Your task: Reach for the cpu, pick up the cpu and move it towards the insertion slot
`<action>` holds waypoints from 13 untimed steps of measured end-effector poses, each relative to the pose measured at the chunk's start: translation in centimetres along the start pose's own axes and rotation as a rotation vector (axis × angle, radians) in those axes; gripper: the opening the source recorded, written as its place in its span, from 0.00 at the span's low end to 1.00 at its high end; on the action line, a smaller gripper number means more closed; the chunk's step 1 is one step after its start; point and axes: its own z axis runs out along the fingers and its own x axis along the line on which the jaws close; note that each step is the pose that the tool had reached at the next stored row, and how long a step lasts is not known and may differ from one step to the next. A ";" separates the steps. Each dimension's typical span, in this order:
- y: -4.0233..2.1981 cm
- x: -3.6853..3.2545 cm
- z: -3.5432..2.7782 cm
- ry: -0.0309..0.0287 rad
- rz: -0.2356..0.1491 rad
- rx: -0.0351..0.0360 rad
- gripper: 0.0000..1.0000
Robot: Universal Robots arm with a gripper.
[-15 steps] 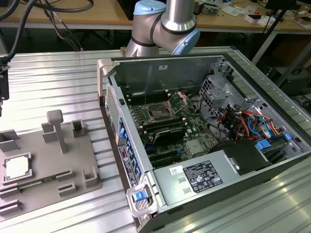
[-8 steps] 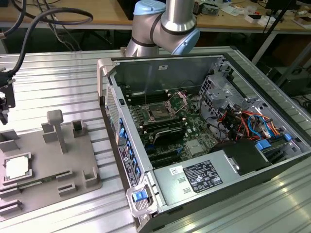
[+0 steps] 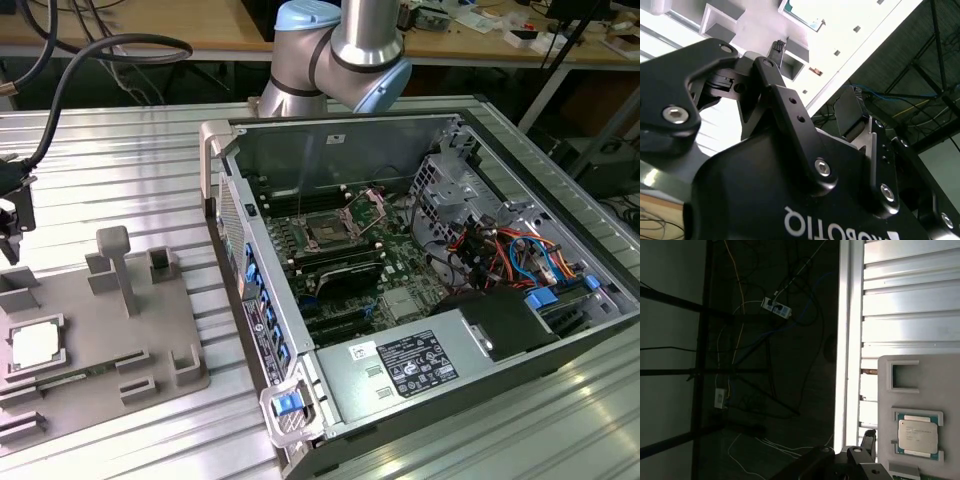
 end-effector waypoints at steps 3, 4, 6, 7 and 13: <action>0.00 0.00 0.01 0.0000 0.000 0.0000 0.68; 0.00 0.00 0.01 0.0000 0.000 0.0000 0.68; 0.00 0.00 0.01 0.0000 0.000 0.0000 0.68; 0.00 0.00 0.01 0.0000 0.000 0.0000 0.68; -0.05 0.00 0.45 0.0004 0.000 0.0007 0.68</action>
